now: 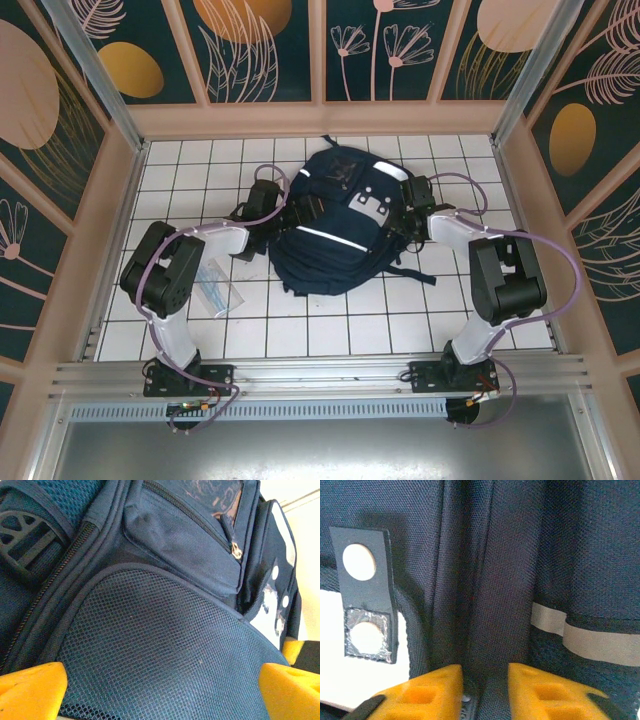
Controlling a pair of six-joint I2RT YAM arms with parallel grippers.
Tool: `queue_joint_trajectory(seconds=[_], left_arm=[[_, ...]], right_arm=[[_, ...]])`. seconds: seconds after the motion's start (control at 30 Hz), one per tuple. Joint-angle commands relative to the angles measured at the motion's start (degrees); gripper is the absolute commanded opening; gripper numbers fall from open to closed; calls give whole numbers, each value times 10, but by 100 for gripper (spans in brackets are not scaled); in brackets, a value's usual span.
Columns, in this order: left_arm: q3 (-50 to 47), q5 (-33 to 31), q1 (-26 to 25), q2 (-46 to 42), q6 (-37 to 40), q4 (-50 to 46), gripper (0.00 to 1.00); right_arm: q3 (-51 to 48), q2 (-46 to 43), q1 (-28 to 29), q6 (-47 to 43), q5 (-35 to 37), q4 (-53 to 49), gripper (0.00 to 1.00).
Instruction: Pack the student bag
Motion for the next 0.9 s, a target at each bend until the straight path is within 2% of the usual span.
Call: queue_joint_trajectory(seconds=[0.0,0.13,0.2,0.4,0.57,0.63,0.7,0.77,0.87], left_arm=[[-3,20,-5,40,-27,2,97],[0,14,-5,45,-41,21,97],[7,3,-5,55,-47,28,97],[49,-26,-5,98,-78,63,97],[87,-32,-5,120,-82,69,97],[101,-35,-5,123,-73,61,98],[117,-37,-5,127,-57,49,97],[131,-41,-5,131,-35,33,98],[161,-50,-2,141,3,-7,98]], right_arm=[[-16,26,10,10,-50,16,18],[-13,3,3,-1,-46,2,2],[-7,-15,2,-9,-44,-18,0],[-24,-106,29,-21,-24,-82,0],[-89,-186,84,-23,-17,-55,0],[-107,-204,87,-19,-15,-53,0],[-117,-216,71,-25,8,-60,9],[-122,-221,47,-58,-7,-47,18],[-125,-218,8,-151,-68,-14,52]])
